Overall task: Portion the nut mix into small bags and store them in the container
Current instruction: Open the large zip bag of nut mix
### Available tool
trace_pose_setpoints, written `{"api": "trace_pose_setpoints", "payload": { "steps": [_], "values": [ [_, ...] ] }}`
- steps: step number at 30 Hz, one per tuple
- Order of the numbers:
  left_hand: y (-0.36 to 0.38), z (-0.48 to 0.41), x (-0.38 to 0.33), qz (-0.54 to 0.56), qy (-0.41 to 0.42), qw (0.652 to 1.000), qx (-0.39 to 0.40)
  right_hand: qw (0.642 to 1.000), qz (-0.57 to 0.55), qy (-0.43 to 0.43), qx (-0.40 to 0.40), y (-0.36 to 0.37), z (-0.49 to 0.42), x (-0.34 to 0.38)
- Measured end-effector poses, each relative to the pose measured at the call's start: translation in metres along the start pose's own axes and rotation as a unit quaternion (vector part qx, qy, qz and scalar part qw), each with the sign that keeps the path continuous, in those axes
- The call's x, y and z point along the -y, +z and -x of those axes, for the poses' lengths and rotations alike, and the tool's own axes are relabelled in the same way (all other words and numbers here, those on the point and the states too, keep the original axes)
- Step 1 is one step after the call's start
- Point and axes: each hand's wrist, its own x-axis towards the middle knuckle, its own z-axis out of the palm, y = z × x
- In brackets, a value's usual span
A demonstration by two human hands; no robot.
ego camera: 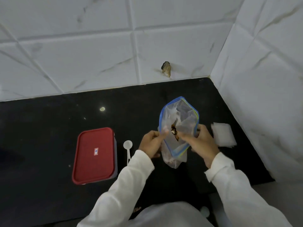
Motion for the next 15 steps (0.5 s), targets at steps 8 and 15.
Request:
{"api": "trace_pose_setpoints", "payload": {
  "steps": [8, 15],
  "values": [
    [0.014, -0.003, 0.012, -0.086, 0.053, 0.995, -0.005, 0.997, -0.023, -0.074, 0.002, 0.005, 0.001, -0.013],
    [0.023, -0.008, 0.029, 0.408, 0.036, 0.911, 0.050, 0.884, -0.447, 0.136, 0.035, 0.003, -0.005, -0.026]
  ]
}}
